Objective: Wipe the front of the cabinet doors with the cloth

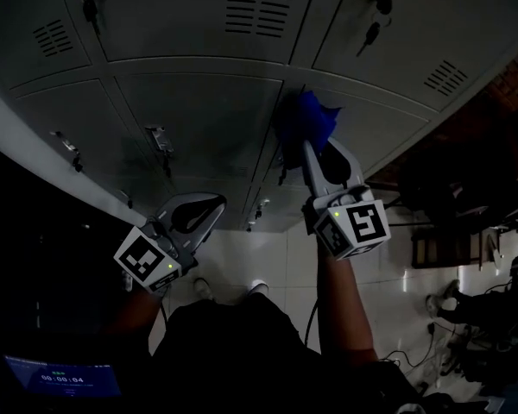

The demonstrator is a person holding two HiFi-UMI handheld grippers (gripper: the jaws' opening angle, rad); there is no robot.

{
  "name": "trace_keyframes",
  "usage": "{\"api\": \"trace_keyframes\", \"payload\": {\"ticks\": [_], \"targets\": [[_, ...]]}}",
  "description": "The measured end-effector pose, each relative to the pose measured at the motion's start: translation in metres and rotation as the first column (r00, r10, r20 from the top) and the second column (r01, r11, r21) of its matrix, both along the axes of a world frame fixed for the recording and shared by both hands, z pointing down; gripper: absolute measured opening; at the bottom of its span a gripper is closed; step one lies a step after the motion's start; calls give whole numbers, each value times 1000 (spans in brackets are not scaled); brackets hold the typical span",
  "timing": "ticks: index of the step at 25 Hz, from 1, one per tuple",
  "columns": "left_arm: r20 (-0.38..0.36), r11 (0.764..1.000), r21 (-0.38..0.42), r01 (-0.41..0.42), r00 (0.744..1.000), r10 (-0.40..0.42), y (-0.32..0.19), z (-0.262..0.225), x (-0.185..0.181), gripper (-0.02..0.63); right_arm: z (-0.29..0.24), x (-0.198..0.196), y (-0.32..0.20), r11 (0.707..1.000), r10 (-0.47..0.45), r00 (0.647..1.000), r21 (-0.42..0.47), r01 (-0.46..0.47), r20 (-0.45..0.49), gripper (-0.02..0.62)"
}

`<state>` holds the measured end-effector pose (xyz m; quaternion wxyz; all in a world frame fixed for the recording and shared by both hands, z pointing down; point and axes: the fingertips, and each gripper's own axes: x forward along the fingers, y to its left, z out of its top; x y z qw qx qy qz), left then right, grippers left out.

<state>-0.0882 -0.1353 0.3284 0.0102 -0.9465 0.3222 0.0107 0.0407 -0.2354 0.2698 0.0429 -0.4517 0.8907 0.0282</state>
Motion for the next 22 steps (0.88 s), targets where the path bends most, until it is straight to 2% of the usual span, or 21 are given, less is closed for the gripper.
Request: {"api": "trace_keyframes", "payload": {"ticks": [11, 22], "targets": [[-13, 1000, -11, -3, 1000, 3, -3, 4, 46, 0, -26, 67, -24, 995, 94, 996, 32, -95, 8, 69], [-29, 998, -6, -59, 998, 59, -5, 3, 89, 0, -25, 181, -29, 959, 281, 960, 24, -281, 13, 69]]}}
